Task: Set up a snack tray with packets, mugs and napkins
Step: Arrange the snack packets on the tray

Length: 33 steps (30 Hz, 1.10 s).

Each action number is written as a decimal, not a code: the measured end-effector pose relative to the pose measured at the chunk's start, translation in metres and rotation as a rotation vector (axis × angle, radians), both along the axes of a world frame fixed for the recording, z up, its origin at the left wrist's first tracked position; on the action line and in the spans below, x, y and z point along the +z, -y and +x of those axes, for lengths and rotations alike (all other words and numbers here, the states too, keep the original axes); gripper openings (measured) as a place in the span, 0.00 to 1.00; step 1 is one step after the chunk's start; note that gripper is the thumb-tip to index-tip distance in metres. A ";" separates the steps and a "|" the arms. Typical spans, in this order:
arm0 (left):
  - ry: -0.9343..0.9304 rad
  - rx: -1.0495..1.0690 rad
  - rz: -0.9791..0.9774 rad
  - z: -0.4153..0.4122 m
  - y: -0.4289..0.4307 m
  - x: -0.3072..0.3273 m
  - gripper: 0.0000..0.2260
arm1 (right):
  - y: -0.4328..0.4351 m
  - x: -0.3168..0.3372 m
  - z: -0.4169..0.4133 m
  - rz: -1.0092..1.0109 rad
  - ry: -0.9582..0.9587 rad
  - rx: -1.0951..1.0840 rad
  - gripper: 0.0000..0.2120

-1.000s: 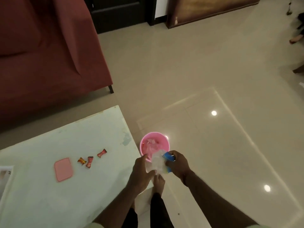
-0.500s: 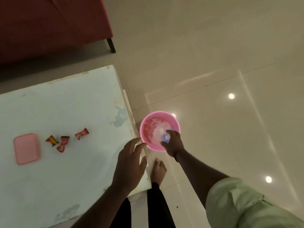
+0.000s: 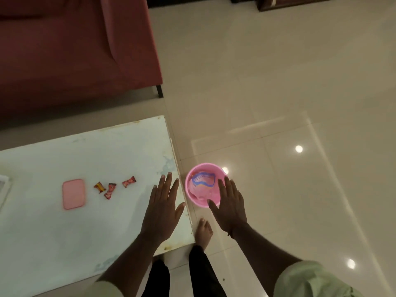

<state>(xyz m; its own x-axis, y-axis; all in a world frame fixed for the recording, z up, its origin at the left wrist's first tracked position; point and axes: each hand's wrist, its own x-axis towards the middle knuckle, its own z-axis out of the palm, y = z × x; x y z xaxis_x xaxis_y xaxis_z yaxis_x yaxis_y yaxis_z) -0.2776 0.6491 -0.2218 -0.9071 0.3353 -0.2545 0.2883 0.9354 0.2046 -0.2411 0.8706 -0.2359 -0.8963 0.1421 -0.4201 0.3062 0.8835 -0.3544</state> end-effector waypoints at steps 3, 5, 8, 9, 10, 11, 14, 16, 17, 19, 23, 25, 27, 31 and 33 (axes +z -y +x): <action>-0.015 -0.016 -0.042 -0.001 0.013 0.028 0.35 | 0.011 0.039 0.002 0.055 -0.032 0.085 0.40; -0.021 -0.015 -0.055 -0.001 0.025 0.049 0.36 | 0.021 0.065 0.003 0.086 -0.061 0.122 0.39; -0.031 0.012 -0.034 0.004 0.045 0.080 0.36 | 0.040 0.104 0.008 0.124 -0.116 0.142 0.39; -0.035 0.020 -0.030 0.007 0.054 0.091 0.36 | 0.048 0.116 0.011 0.134 -0.132 0.138 0.39; -0.035 0.024 -0.030 0.011 0.063 0.102 0.36 | 0.056 0.127 0.014 0.140 -0.148 0.132 0.38; -0.034 0.028 -0.035 0.015 0.073 0.112 0.36 | 0.064 0.137 0.016 0.145 -0.167 0.120 0.38; -0.053 0.052 -0.026 0.026 0.100 0.135 0.36 | 0.085 0.159 0.022 0.163 -0.195 0.101 0.38; -0.061 0.081 -0.014 0.036 0.122 0.150 0.35 | 0.099 0.171 0.026 0.176 -0.206 0.104 0.39; -0.071 0.095 -0.012 0.042 0.133 0.155 0.35 | 0.106 0.175 0.028 0.181 -0.215 0.105 0.39; -0.088 0.129 -0.011 0.052 0.153 0.165 0.34 | 0.118 0.182 0.030 0.190 -0.237 0.113 0.39; -0.120 0.208 0.001 0.068 0.190 0.180 0.34 | 0.143 0.188 0.034 0.185 -0.261 0.157 0.39; -0.143 0.246 0.006 0.076 0.207 0.185 0.34 | 0.156 0.192 0.037 0.182 -0.271 0.201 0.39; -0.157 0.297 -0.008 0.083 0.222 0.190 0.34 | 0.169 0.196 0.039 0.178 -0.289 0.254 0.39; -0.157 0.369 -0.046 0.100 0.252 0.197 0.34 | 0.201 0.204 0.041 0.150 -0.300 0.340 0.39; -0.157 0.402 -0.053 0.110 0.267 0.201 0.34 | 0.219 0.207 0.040 0.132 -0.300 0.382 0.39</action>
